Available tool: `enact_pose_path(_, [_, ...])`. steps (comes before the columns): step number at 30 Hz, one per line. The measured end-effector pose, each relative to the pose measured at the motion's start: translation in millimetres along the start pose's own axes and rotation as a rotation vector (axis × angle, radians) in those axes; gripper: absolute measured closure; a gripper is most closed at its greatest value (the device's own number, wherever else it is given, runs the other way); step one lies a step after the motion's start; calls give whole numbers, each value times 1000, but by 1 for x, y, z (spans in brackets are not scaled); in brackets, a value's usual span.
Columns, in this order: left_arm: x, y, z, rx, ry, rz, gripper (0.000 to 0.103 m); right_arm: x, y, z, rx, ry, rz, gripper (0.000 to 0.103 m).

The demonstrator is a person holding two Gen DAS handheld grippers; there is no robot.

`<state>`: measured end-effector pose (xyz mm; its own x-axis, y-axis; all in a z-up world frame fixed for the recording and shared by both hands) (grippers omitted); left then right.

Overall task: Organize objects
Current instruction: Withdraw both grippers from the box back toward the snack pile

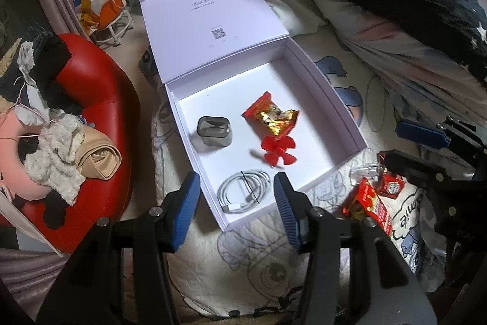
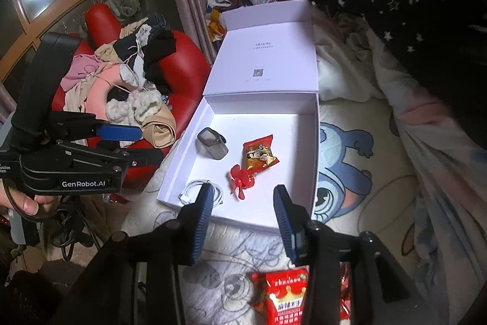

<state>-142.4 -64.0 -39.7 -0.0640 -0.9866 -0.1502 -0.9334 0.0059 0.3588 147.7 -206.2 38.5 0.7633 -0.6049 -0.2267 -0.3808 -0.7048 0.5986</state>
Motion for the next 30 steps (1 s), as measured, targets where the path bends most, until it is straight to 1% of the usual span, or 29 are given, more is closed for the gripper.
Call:
enact_pose_path(6, [-18, -14, -14, -17, -16, 28, 54, -2, -15, -23, -12, -40, 19, 62])
enact_pose_path(13, [-43, -35, -21, -16, -39, 54, 54, -5, -43, -46, -11, -81, 56, 62])
enact_pose_path(19, [-67, -57, -21, 0, -56, 94, 54, -9, -68, -58, 1, -109, 95, 62])
enact_pose_path(24, [-87, -75, -15, 29, -87, 134, 54, -14, -89, -66, 3, -127, 135, 62])
enact_pose_path(30, [-106, -90, -5, 65, -108, 165, 53, -22, -114, -66, 37, -153, 177, 62])
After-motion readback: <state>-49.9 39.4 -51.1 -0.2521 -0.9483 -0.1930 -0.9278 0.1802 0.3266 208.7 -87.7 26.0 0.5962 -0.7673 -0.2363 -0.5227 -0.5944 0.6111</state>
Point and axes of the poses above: each gripper's, at about its wrist camera, not at the fingertips, and z roughly the way its jaws point, x to its left, y to its top, the point moved 7 cm from there along z, roughly the way its jaws point, and after that the axes turned 9 degrees about -z, right-handed, at the moved point
